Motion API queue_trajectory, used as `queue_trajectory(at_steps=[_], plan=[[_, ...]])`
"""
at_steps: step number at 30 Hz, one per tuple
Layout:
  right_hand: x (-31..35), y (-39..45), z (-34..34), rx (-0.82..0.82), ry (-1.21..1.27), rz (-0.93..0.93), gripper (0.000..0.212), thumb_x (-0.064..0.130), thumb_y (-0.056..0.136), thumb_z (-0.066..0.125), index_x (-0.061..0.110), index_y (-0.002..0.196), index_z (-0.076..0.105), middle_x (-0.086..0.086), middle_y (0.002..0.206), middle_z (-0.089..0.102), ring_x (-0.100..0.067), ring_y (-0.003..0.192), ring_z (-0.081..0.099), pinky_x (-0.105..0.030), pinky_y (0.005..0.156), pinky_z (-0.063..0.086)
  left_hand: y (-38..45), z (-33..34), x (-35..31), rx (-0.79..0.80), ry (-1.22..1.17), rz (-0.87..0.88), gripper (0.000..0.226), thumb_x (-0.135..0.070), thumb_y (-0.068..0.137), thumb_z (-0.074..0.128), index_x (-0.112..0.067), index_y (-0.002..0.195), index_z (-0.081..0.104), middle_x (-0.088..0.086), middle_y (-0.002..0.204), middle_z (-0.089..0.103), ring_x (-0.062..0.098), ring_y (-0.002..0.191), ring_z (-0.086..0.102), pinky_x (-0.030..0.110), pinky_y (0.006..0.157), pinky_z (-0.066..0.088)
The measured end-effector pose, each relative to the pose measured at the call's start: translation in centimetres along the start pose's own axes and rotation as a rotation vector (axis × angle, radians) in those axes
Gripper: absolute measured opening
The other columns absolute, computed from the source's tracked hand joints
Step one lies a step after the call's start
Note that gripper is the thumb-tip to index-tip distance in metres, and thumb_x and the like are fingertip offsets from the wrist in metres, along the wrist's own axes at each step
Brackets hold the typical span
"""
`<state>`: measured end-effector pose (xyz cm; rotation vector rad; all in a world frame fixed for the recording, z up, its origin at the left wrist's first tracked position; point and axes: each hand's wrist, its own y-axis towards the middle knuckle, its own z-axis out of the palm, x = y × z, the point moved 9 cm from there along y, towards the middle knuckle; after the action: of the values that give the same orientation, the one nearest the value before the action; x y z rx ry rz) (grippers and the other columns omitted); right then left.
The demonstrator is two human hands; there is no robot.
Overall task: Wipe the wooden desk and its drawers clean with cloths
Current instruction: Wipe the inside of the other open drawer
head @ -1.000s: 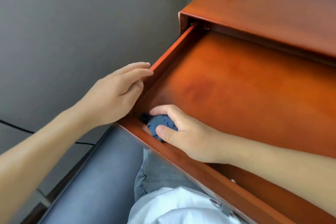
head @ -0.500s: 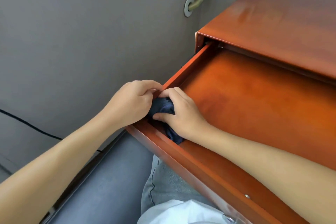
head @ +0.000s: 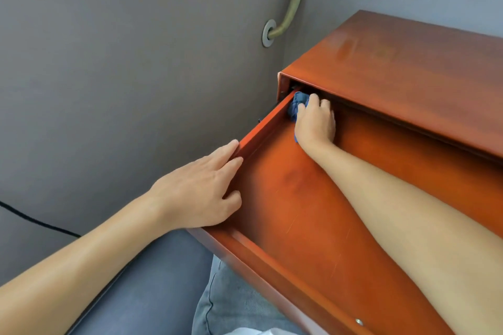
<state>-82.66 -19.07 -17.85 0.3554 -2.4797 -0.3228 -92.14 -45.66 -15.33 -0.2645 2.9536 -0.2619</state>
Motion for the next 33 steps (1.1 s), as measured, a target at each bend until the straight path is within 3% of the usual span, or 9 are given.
queue_trajectory(at_steps=[3,10,12,15,20,23,25,29,33], plan=[[0.9,-1.4,0.8,0.017,0.106,0.011,0.040,0.030,0.100,0.052,0.007,0.132,0.051,-0.019,0.133,0.053,-0.041,0.122,0.049,-0.044,0.102,0.038,-0.5,-0.4,0.0,-0.062,-0.019,0.016,0.069,-0.046,0.104,0.037,-0.029,0.167,0.012,-0.017,0.172,-0.013,0.002,0.158,0.000,0.008,0.109,-0.002],[6.2,-15.9,-1.4,0.302,0.243,-0.645,0.029,0.022,0.086,0.069,0.008,0.111,0.062,-0.008,0.104,0.061,-0.033,0.090,0.062,-0.043,0.074,0.050,-0.6,-1.0,0.0,-0.112,-0.112,0.011,0.059,-0.044,0.103,0.038,-0.035,0.159,0.024,-0.024,0.171,-0.008,-0.001,0.153,0.017,0.008,0.103,0.019],[6.6,-16.0,-1.5,0.244,0.187,-0.772,0.027,0.013,0.081,0.065,0.006,0.106,0.064,-0.010,0.098,0.063,-0.035,0.087,0.063,-0.043,0.071,0.052,-0.5,-0.7,0.0,-0.089,-0.100,0.022,0.061,-0.043,0.105,0.037,-0.029,0.162,0.020,-0.019,0.172,-0.010,-0.002,0.155,0.008,0.004,0.106,0.009],[4.4,-10.1,-0.3,0.151,-0.030,-0.634,0.027,0.003,0.075,0.062,0.008,0.101,0.060,-0.011,0.098,0.062,-0.038,0.090,0.060,-0.044,0.072,0.051,0.1,0.4,-0.1,0.002,-0.026,0.058,0.069,-0.045,0.107,0.032,-0.021,0.167,0.007,-0.009,0.172,-0.018,0.001,0.156,-0.013,0.002,0.101,-0.018],[0.1,1.1,1.5,0.000,-0.234,-0.150,0.035,0.013,0.099,0.053,0.008,0.134,0.049,-0.015,0.131,0.057,-0.035,0.121,0.051,-0.041,0.099,0.041,0.0,1.2,-0.3,0.011,0.032,0.118,0.104,-0.066,0.078,-0.005,-0.015,0.165,0.020,-0.003,0.171,-0.024,0.004,0.155,-0.023,0.010,0.109,-0.021],[-0.3,3.9,2.7,-0.046,-0.229,0.010,0.042,0.013,0.102,0.046,0.007,0.143,0.043,-0.019,0.143,0.051,-0.037,0.130,0.047,-0.040,0.109,0.034,0.1,0.9,-0.2,-0.034,0.020,0.129,0.106,-0.065,0.074,-0.007,-0.019,0.163,0.028,-0.005,0.171,-0.023,0.002,0.154,-0.024,0.010,0.109,-0.022],[-0.4,4.4,2.9,-0.045,-0.223,0.035,0.046,0.013,0.102,0.046,0.008,0.147,0.041,-0.020,0.147,0.047,-0.038,0.131,0.046,-0.040,0.111,0.031,-0.1,0.2,-0.4,-0.126,-0.016,0.150,0.098,-0.064,0.079,-0.001,-0.025,0.161,0.036,-0.009,0.173,-0.010,-0.001,0.155,-0.017,0.010,0.113,-0.017],[0.3,1.2,1.8,0.013,-0.090,-0.077,0.048,0.017,0.093,0.058,0.013,0.140,0.047,-0.015,0.137,0.050,-0.039,0.124,0.049,-0.043,0.103,0.039,-1.6,-2.7,0.0,-0.444,-0.179,0.137,0.061,-0.047,0.090,0.030,-0.029,0.133,0.070,-0.019,0.155,0.049,-0.008,0.149,0.026,0.008,0.119,0.007],[3.5,-6.7,0.3,0.154,0.069,-0.348,0.025,0.022,0.086,0.063,0.013,0.109,0.056,-0.010,0.109,0.056,-0.037,0.099,0.057,-0.040,0.081,0.045,-2.2,-4.3,0.8,-0.631,-0.335,0.130,0.052,-0.033,0.089,0.038,-0.025,0.129,0.072,-0.019,0.143,0.060,-0.006,0.142,0.042,0.005,0.114,0.022]])
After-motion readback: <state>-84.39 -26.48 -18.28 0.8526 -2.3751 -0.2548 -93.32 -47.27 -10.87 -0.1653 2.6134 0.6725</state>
